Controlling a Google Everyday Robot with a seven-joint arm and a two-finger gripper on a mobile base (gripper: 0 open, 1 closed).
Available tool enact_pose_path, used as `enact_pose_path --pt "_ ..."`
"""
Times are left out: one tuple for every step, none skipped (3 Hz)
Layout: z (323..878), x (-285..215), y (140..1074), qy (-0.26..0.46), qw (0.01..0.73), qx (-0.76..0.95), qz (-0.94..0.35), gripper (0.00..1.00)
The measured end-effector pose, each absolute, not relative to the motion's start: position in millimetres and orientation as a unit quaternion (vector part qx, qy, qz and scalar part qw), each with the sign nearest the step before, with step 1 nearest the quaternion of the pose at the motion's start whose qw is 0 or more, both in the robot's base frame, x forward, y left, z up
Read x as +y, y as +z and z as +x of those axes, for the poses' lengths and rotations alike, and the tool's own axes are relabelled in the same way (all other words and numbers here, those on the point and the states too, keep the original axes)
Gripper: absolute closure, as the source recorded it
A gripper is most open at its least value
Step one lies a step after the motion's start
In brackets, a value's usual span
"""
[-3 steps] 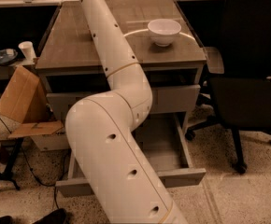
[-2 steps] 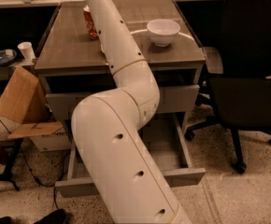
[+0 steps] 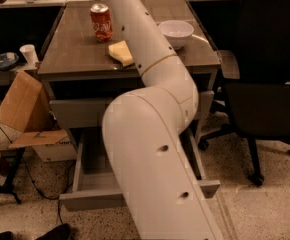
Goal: Place redbull can into middle drawer
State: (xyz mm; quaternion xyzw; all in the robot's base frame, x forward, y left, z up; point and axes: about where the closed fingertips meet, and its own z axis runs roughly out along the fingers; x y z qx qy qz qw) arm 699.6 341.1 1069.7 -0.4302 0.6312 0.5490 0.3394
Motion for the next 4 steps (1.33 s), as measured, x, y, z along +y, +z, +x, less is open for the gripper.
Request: enact_pose_path --pt "694.5 307.7 1063.3 0.528 0.335 0.662 -0.413 1.0" --pt "687.7 252.9 1060.5 0.492 0.347 0.695 -0.392 1.0" --pt "665.3 197.4 1057.7 0.464 0.352 0.725 -0.367 1.0" --pt "635.5 151.5 1031.2 0.44 0.333 0.761 -0.342 1.0"
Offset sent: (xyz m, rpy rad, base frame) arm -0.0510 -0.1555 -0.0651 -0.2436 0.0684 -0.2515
